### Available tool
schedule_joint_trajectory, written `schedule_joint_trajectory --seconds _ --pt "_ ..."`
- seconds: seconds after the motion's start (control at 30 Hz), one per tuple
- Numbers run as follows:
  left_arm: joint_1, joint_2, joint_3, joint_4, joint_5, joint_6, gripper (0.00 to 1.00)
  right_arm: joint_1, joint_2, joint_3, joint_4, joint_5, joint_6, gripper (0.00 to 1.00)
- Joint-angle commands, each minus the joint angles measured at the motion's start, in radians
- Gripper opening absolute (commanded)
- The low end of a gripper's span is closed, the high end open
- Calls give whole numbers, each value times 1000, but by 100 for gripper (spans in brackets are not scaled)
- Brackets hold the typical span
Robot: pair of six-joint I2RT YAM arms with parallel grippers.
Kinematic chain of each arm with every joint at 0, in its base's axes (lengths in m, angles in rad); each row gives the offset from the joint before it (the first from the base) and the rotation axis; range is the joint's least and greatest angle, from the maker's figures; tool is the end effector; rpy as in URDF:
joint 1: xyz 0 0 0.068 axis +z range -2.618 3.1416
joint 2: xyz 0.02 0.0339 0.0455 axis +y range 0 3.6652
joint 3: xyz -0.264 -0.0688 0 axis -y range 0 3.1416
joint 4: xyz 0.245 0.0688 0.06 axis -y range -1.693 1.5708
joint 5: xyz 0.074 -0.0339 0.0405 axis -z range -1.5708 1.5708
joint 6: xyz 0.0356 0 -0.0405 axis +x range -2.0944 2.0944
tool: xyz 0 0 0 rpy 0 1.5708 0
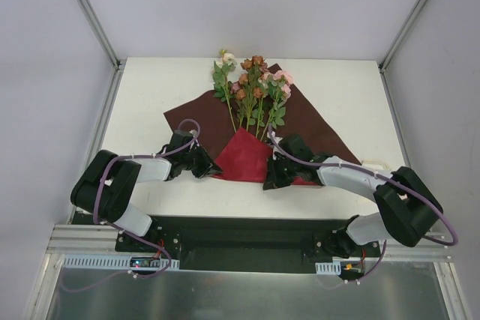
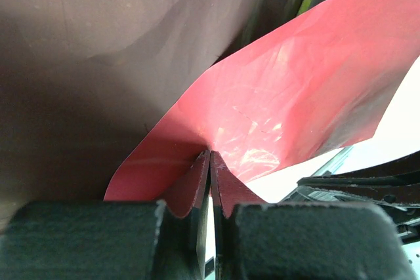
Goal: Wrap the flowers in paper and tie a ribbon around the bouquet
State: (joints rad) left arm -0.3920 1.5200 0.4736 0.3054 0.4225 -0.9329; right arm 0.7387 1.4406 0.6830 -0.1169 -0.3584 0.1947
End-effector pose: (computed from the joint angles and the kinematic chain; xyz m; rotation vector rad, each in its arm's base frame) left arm 0.2345 -0.1127 0.1233 -0.4423 2.4832 -1.1049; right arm 0.1940 0.1936 0.1681 -0.8473 2.4133 0.8296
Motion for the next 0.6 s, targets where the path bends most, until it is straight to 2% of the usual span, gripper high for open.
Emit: schedule_joint_trajectory --seconds 0.0,0.4,0.57 --pt "8 34 -26 -52 -90 13 0 -42 -81 -37 -18 42 8 9" --pt "10 52 -27 -54 -70 0 0 -228 -22 -29 -70 62 -11 6" --pt "10 51 -26 -54 -59 -1 0 -306 -74 -69 -197 168 -5 7"
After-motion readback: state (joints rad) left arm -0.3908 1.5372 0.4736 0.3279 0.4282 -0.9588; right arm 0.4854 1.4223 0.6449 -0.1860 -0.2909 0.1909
